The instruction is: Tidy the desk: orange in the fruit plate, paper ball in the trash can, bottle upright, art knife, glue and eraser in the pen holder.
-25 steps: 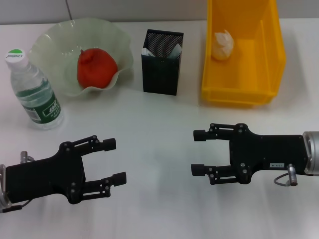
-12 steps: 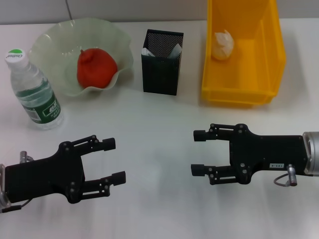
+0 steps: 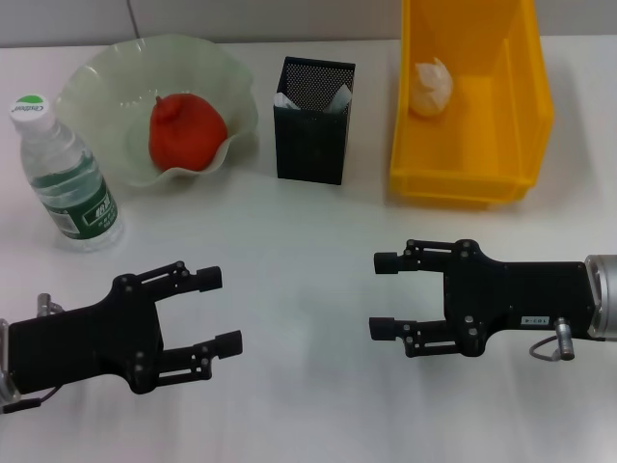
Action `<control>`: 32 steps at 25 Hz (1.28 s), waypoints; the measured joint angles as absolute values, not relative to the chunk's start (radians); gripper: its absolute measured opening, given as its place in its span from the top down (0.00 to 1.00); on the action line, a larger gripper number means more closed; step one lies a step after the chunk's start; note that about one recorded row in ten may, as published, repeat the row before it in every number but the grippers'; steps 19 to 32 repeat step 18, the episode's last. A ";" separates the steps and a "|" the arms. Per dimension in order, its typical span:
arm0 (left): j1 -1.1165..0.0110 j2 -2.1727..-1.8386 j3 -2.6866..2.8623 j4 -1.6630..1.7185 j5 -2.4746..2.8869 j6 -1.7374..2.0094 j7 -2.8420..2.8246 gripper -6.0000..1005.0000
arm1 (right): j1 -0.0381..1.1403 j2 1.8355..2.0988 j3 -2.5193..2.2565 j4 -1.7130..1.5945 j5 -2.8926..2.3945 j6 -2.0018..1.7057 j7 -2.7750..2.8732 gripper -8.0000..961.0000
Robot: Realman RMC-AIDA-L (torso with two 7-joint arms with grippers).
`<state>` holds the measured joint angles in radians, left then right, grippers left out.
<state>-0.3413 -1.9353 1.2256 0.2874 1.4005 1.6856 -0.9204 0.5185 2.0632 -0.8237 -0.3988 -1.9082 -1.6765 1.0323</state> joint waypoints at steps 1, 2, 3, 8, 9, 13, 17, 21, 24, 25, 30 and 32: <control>-0.341 -1.935 1.225 0.287 1.400 1.686 -0.920 0.20 | 0.519 2.063 -0.824 -0.399 -1.908 -1.677 1.032 0.20; -0.341 -1.935 1.225 0.287 1.400 1.686 -0.920 0.20 | 0.518 2.063 -0.824 -0.399 -1.908 -1.677 1.032 0.20; -0.341 -1.935 1.226 0.287 1.400 1.685 -0.920 0.20 | 0.519 2.063 -0.824 -0.399 -1.908 -1.677 1.032 0.20; -0.342 -1.936 1.226 0.287 1.400 1.684 -0.920 0.20 | 0.519 2.063 -0.824 -0.399 -1.908 -1.677 1.032 0.20; -0.342 -1.936 1.227 0.287 1.400 1.682 -0.920 0.20 | 0.519 2.063 -0.824 -0.399 -1.908 -1.677 1.032 0.20; -0.345 -1.937 1.227 0.287 1.400 1.680 -0.920 0.20 | 0.522 2.063 -0.824 -0.399 -1.908 -1.677 1.032 0.20; -0.346 -1.937 1.226 0.287 1.400 1.680 -0.920 0.20 | 0.523 2.063 -0.824 -0.399 -1.908 -1.677 1.032 0.20; -0.346 -1.937 1.226 0.287 1.400 1.680 -0.920 0.20 | 0.523 2.063 -0.824 -0.399 -1.908 -1.677 1.032 0.20; -0.346 -1.937 1.226 0.287 1.400 1.680 -0.920 0.20 | 0.523 2.063 -0.824 -0.399 -1.908 -1.677 1.032 0.20; -0.346 -1.937 1.226 0.287 1.400 1.680 -0.920 0.20 | 0.523 2.063 -0.824 -0.399 -1.908 -1.677 1.032 0.20; -0.346 -1.937 1.226 0.287 1.400 1.680 -0.920 0.20 | 0.523 2.063 -0.824 -0.399 -1.908 -1.677 1.032 0.20; -0.346 -1.937 1.226 0.287 1.400 1.680 -0.920 0.20 | 0.523 2.063 -0.824 -0.399 -1.908 -1.677 1.032 0.20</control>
